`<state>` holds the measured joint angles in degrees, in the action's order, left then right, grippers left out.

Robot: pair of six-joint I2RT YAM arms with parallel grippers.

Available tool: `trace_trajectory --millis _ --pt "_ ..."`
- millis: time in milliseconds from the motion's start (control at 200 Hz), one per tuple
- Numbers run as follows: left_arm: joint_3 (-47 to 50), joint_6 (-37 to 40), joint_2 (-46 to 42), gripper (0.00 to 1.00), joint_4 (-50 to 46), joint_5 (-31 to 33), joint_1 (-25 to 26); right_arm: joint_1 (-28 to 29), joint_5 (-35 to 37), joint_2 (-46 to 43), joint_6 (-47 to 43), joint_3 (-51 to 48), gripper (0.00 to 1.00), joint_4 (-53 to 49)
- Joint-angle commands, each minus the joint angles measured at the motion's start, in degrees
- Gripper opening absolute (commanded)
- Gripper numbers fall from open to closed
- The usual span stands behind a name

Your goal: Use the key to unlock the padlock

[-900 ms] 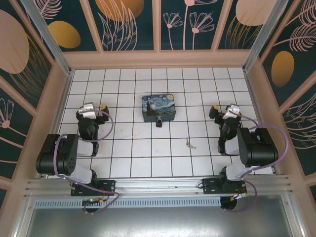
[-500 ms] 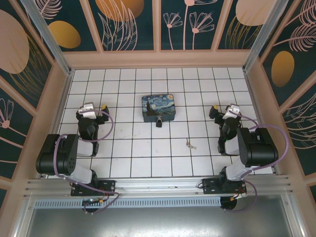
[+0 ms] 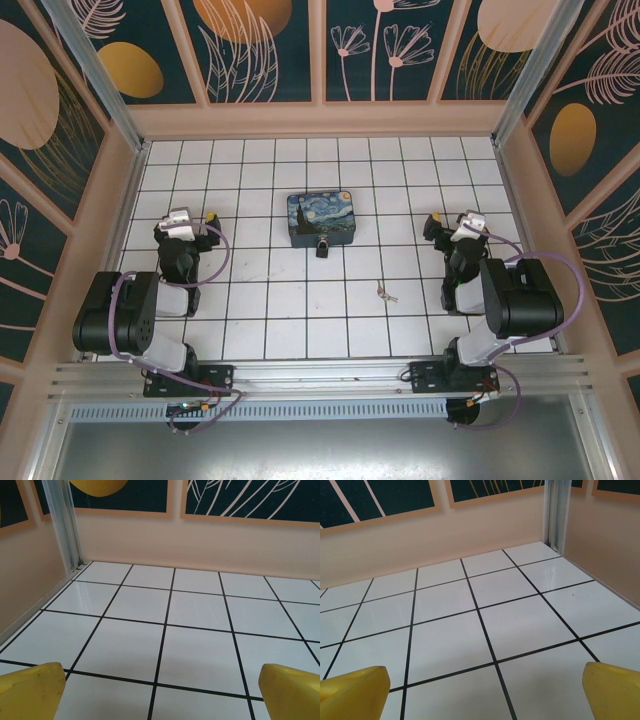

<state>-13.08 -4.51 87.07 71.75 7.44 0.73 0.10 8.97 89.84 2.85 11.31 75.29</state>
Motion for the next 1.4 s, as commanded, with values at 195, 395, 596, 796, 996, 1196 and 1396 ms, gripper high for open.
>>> trace_trajectory --millis 195,395,596,796,996,1196,1396 --pt "-1.3 0.14 -0.32 0.99 -0.29 -1.72 -0.53 -0.1 -1.23 -1.09 -1.39 0.92 0.99 1.32" --pt "-24.4 -4.84 -6.98 0.99 -42.4 5.23 -0.54 1.71 -5.33 -13.68 2.02 17.01 0.95 -36.41" --pt "-37.12 -19.56 -3.84 0.99 -66.03 -4.07 2.88 7.78 -23.93 -14.09 11.72 23.44 0.94 -45.32" --pt "-35.94 -20.2 -3.46 0.99 -67.09 -20.24 5.19 14.77 -30.17 -8.4 15.23 27.23 0.95 -47.13" --pt "-35.26 -21.91 -1.63 0.99 -68.02 -24.36 10.25 17.33 -29.81 -4.49 17.75 27.45 0.88 -48.52" --pt "-30.67 -23.7 -10.24 0.99 -76.36 -19.4 17.17 18.36 -25.51 -13.89 24.4 22.18 0.7 -66.02" --pt "-30.26 -28.34 -15.19 0.99 -85.9 -16.07 23.0 26.37 -15.19 -26.14 36.82 16.99 0.48 -88.13"
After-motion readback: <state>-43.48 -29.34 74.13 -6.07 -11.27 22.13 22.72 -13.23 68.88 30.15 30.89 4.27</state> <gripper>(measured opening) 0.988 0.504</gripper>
